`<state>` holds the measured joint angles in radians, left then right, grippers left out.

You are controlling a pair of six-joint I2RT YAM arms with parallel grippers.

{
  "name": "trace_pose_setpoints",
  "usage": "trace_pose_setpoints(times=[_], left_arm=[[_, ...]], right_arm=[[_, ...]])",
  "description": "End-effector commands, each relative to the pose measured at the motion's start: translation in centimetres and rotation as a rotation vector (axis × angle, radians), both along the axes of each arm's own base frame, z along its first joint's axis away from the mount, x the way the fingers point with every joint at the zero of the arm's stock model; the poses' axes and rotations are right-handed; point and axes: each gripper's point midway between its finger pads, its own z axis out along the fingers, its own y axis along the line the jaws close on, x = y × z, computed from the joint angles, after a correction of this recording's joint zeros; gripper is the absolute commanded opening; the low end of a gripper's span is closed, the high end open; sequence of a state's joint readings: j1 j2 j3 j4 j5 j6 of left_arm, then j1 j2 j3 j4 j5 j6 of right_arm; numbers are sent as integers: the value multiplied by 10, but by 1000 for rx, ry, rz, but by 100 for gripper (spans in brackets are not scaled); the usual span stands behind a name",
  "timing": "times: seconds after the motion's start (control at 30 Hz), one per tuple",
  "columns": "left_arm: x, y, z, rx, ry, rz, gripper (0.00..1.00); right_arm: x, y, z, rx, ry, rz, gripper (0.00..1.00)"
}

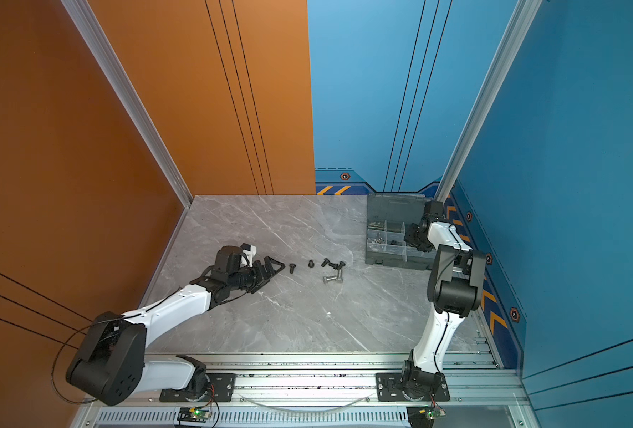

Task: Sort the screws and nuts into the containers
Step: 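Open the right gripper to drop the silver hex nut into a compartment, then move the right gripper back over the bolts on the table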

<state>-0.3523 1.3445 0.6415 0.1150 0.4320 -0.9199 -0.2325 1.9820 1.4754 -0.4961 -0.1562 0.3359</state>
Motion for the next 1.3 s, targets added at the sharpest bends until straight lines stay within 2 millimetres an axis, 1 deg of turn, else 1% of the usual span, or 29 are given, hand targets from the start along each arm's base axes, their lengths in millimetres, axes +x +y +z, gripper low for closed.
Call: trace_pose_setpoints(times=[0.0,0.13,0.27,0.33,0.43,0.57,0.77,0.93,1.07,1.27], left_arm=[[-2,2,5,-2,-12,-15,98],[-3,3,6,-2,-15,-13,98],[-2,3,6,-2,-17,-11,98],[-2,2,6,-3,-17,-13,98],[-2,2,6,-4,-15,-14,98],[-3,0,5,-4,-12,-17,98],[-3,1,3,-1,-9,-16,98],[-5,0,1,1,-4,-20,98],[-6,-1,2,0,-6,-23,98],[-5,-1,0,4,-2,-20,98]], right_arm=[[-5,-1,15,9,2,12,50],[-10,8,43,33,-57,29,52],[-23,29,72,73,-112,75,53],[-32,44,84,98,-124,114,53],[-48,73,96,128,-133,188,54],[-74,110,104,140,-138,271,55],[-111,153,100,156,-129,327,57],[-135,178,92,161,-129,351,57],[-153,190,80,166,-108,356,58],[-166,204,57,176,-97,337,59]])
